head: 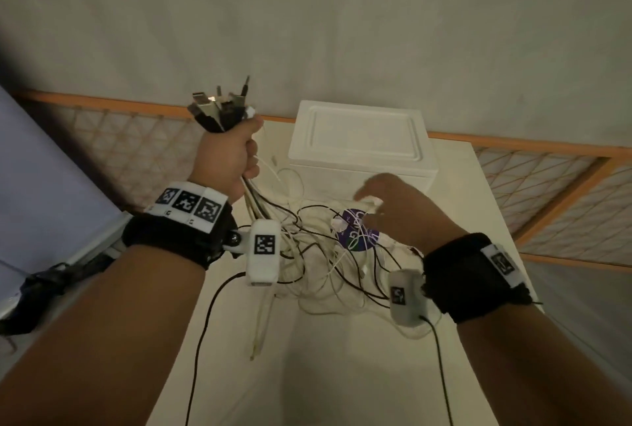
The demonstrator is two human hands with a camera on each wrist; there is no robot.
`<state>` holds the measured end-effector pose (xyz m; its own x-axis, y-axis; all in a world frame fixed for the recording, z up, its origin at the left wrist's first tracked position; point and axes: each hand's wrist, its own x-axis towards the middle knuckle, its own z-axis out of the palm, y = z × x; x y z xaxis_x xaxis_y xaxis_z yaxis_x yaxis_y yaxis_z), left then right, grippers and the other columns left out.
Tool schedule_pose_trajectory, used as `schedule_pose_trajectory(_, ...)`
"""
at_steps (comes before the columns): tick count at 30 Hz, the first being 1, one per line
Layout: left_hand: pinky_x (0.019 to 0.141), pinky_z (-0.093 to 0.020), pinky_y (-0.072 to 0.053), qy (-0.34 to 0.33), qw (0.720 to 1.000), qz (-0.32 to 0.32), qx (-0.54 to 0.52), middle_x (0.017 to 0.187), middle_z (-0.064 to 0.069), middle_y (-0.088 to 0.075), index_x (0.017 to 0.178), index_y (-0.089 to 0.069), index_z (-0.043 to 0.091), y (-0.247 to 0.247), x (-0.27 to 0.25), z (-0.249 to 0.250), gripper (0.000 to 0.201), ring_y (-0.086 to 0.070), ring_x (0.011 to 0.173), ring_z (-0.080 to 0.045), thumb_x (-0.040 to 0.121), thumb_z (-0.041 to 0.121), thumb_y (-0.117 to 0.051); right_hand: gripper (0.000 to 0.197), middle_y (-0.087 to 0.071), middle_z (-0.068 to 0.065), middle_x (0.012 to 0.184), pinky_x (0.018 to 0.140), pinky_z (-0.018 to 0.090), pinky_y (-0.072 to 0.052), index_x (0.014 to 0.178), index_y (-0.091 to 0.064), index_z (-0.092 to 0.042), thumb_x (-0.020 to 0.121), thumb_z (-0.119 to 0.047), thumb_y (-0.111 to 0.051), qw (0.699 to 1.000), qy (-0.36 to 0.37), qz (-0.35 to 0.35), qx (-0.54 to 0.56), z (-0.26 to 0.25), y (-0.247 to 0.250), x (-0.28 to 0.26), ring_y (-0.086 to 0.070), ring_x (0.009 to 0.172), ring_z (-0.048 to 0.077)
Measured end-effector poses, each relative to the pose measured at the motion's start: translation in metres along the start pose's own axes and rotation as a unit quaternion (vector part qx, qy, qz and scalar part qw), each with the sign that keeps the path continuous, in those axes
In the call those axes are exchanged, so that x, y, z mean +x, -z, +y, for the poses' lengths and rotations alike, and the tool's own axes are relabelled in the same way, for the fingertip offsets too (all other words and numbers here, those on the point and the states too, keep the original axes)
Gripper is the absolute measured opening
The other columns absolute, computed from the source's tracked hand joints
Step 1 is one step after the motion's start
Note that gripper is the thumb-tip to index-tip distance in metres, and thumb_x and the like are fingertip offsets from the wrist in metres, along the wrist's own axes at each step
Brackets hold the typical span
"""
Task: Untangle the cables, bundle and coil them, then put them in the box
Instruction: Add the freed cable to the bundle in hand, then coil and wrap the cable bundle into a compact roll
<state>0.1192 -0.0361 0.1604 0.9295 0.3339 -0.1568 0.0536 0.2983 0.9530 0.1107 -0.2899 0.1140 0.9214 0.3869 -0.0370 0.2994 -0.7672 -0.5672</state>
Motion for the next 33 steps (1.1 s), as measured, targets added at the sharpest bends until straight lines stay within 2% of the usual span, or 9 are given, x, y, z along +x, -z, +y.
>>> schedule_pose_trajectory(2, 0.037, -0.02, -0.018, -0.002, 0.999, -0.037, -0.019, 0.041, 0.009, -0.027, 0.066, -0.041, 0.021, -0.02, -0.005, 0.01, 0.032, -0.02, 0.035, -0.008, 0.09, 0.018, -0.062, 0.052, -0.055, -0.012, 0.114, 0.076, 0.013, -0.047, 0.114, -0.053, -0.03, 0.07, -0.029, -0.082, 0.992, 0.035, -0.031, 0.113, -0.032, -0.014, 0.008, -0.057, 0.091, 0.002)
schedule_pose_trajectory(5, 0.04, -0.022, -0.016, -0.027, 0.996, -0.078, -0.033, 0.041, 0.007, -0.028, 0.062, -0.039, 0.021, -0.051, -0.012, 0.034, 0.037, -0.02, 0.035, -0.009, 0.091, 0.017, -0.062, 0.054, -0.066, -0.003, 0.098, 0.08, 0.036, -0.053, 0.108, -0.047, -0.025, 0.067, -0.023, -0.082, 0.985, 0.02, -0.07, 0.154, -0.038, -0.062, 0.018, -0.063, 0.085, 0.014)
schedule_pose_trajectory(8, 0.039, -0.021, -0.017, -0.056, 0.993, -0.105, -0.022, 0.042, 0.007, -0.029, 0.063, -0.04, 0.02, -0.067, -0.012, 0.057, 0.036, -0.02, 0.036, -0.009, 0.091, 0.018, -0.062, 0.036, -0.067, 0.0, 0.09, 0.08, 0.047, -0.052, 0.102, -0.051, -0.022, 0.072, -0.017, -0.069, 0.99, -0.043, -0.02, 0.132, -0.014, -0.085, 0.022, -0.064, 0.086, 0.023)
schedule_pose_trajectory(15, 0.039, -0.021, -0.02, -0.119, 0.982, -0.115, -0.085, 0.049, 0.004, -0.032, 0.064, -0.039, 0.02, -0.089, -0.006, 0.128, 0.036, -0.019, 0.039, -0.01, 0.091, 0.021, -0.062, 0.033, -0.065, -0.008, 0.078, 0.074, 0.046, -0.055, 0.092, -0.045, -0.038, 0.062, -0.039, -0.058, 0.975, -0.133, 0.095, 0.15, 0.035, -0.055, 0.014, -0.065, 0.074, 0.021)
schedule_pose_trajectory(21, 0.042, -0.022, -0.017, -0.177, 0.969, -0.136, -0.105, 0.05, 0.006, -0.027, 0.062, -0.027, 0.02, -0.113, 0.001, 0.168, 0.037, -0.014, 0.044, -0.009, 0.094, 0.01, -0.04, 0.071, -0.062, -0.009, 0.09, 0.091, 0.047, -0.043, 0.129, -0.029, -0.034, 0.071, -0.031, -0.069, 0.986, -0.151, 0.073, 0.006, 0.035, -0.044, 0.008, -0.063, 0.092, 0.025)
schedule_pose_trajectory(24, 0.044, -0.022, -0.018, -0.166, 0.974, -0.12, -0.098, 0.051, 0.005, -0.028, 0.059, -0.029, 0.02, -0.112, 0.011, 0.168, 0.04, -0.015, 0.045, -0.011, 0.091, 0.015, -0.052, 0.107, -0.064, -0.003, 0.113, 0.099, 0.053, -0.039, 0.144, -0.003, -0.041, 0.067, -0.039, -0.076, 0.98, -0.198, 0.031, 0.019, 0.056, -0.048, -0.007, -0.06, 0.107, 0.027)
schedule_pose_trajectory(27, 0.044, -0.023, -0.018, -0.139, 0.979, -0.089, -0.118, 0.049, 0.005, -0.031, 0.06, -0.034, 0.019, -0.103, 0.02, 0.162, 0.041, -0.017, 0.043, -0.011, 0.089, 0.022, -0.063, 0.14, -0.031, -0.003, 0.152, 0.109, 0.065, -0.017, 0.138, 0.031, -0.044, 0.058, -0.043, -0.084, 0.971, -0.218, -0.034, -0.095, 0.088, -0.051, -0.029, -0.041, 0.133, 0.025)
schedule_pose_trajectory(29, 0.043, -0.023, -0.019, -0.123, 0.98, -0.071, -0.137, 0.05, 0.005, -0.032, 0.063, -0.036, 0.018, -0.097, 0.024, 0.159, 0.038, -0.019, 0.042, -0.011, 0.089, 0.023, -0.063, 0.144, -0.009, -0.008, 0.158, 0.11, 0.066, -0.01, 0.131, 0.044, -0.038, 0.062, -0.035, -0.082, 0.959, -0.199, -0.063, -0.193, 0.104, -0.057, -0.043, -0.025, 0.142, 0.021)
schedule_pose_trajectory(33, 0.043, -0.022, -0.02, -0.117, 0.984, -0.041, -0.129, 0.049, 0.004, -0.033, 0.067, -0.04, 0.016, -0.096, 0.026, 0.143, 0.033, -0.019, 0.041, -0.011, 0.09, 0.023, -0.063, 0.116, -0.03, -0.008, 0.151, 0.109, 0.057, -0.022, 0.147, 0.016, -0.04, 0.07, -0.017, -0.068, 0.966, -0.22, -0.061, -0.122, 0.107, -0.047, -0.044, -0.044, 0.128, 0.02)
